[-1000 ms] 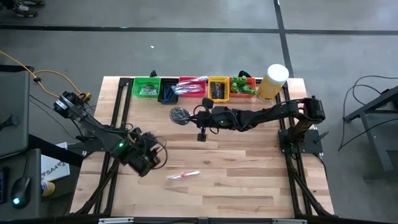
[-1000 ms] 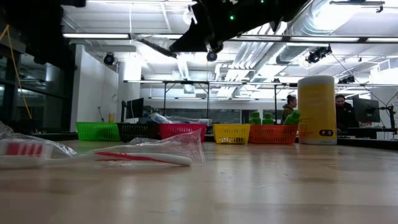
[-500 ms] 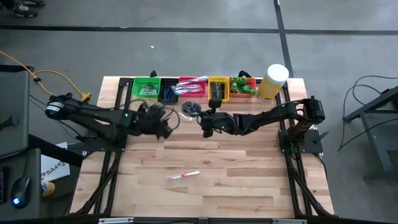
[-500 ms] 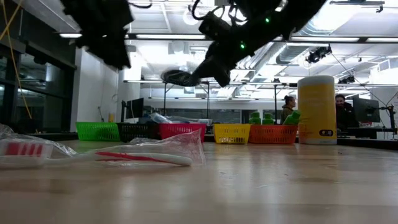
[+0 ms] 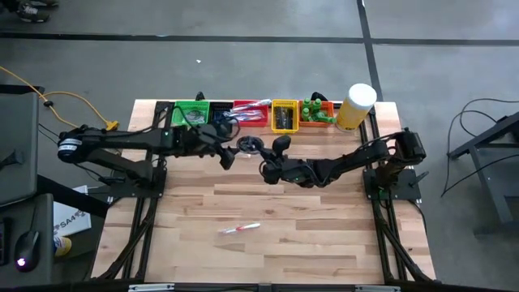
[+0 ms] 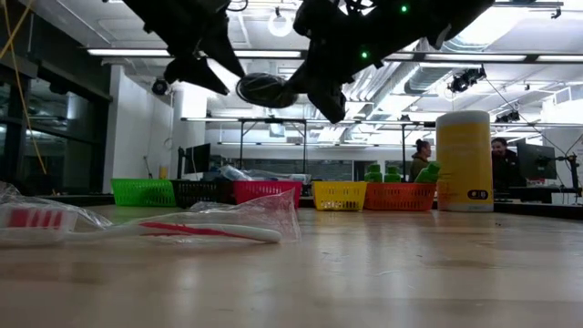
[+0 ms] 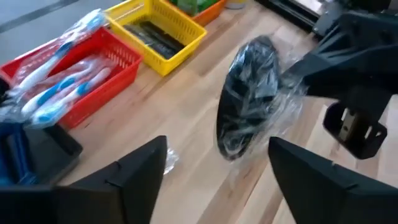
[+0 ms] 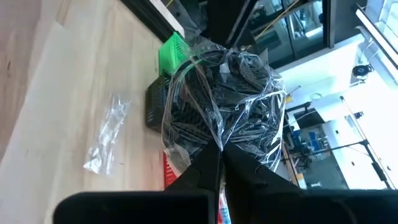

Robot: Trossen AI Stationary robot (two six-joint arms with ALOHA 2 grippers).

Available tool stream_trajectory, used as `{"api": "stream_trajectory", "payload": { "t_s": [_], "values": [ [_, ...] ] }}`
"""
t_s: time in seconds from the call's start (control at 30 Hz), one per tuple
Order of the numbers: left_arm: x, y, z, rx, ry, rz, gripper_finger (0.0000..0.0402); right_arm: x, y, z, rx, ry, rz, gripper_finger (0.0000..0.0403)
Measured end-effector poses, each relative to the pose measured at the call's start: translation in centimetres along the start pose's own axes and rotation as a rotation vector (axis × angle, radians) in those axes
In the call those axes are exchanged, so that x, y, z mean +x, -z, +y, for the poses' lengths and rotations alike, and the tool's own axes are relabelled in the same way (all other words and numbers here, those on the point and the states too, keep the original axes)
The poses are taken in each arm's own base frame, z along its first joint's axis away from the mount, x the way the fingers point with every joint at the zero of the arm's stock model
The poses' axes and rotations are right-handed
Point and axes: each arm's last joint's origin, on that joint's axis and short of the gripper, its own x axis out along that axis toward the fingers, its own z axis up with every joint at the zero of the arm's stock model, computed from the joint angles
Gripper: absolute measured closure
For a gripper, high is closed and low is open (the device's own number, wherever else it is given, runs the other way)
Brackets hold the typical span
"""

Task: Pick & Place Travel size toiletries
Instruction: Put the hairbrush into the green basket

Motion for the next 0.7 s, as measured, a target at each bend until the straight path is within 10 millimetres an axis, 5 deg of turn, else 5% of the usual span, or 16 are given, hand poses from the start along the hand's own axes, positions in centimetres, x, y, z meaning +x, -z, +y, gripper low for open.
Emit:
{"api": "stream_trajectory", "payload": {
  "t_s": [0.27,0.7],
  "values": [
    [0.1,-0.4,0.0,-0.022,0.053,-0.011,0.0092,-0.7,-0.8,0.2,0.027,0.003,-0.049,0.0399],
    [0.0,-0.8,-0.6,-0.075,0.183,-0.007,0.0121,-0.8,-1.5,-0.2,0.071,0.010,-0.137,0.0399]
  ]
}}
